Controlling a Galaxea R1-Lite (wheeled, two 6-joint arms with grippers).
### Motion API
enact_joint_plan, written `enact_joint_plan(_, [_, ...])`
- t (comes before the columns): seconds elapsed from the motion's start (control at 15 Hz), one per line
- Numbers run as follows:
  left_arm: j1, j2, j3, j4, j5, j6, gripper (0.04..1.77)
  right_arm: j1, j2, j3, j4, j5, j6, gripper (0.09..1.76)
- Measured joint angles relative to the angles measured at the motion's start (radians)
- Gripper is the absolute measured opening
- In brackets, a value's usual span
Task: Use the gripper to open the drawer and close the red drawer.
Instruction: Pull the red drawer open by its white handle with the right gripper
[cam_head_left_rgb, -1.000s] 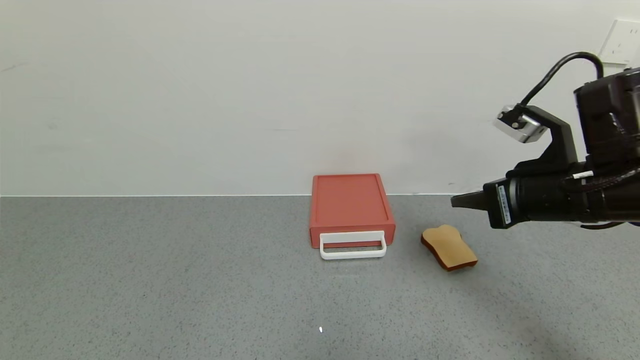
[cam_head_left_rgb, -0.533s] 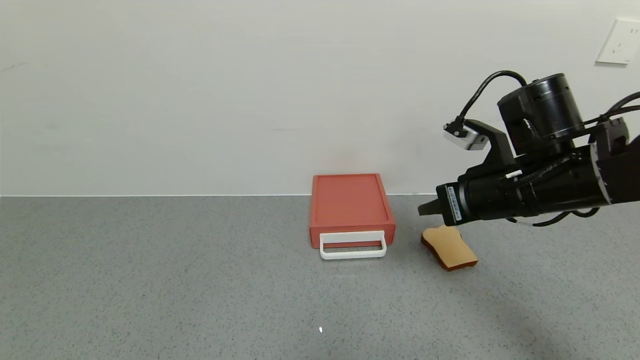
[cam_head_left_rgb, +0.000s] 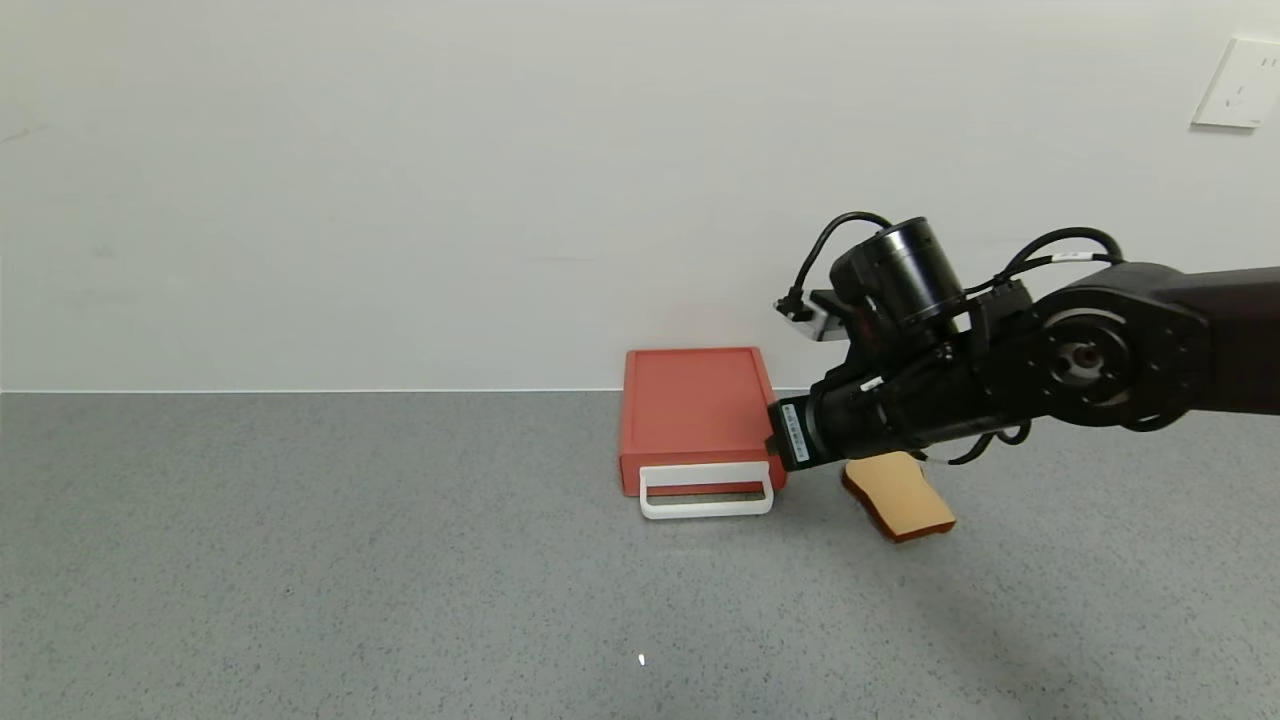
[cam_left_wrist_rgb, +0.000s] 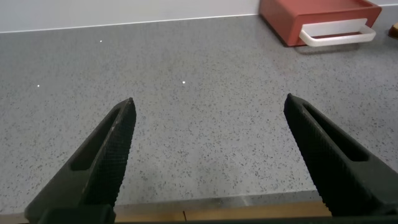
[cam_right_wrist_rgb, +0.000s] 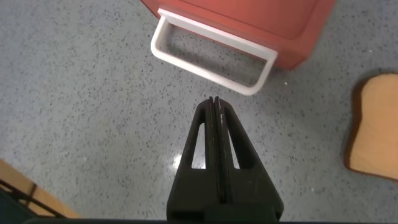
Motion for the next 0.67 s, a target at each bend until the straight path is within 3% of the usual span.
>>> enact_joint_plan(0.67, [0.000,0.000,0.000,0.001,-0.001,0.000,1.72,0.044,0.230,-0.148,-0.015,-0.091,0.031,0.12])
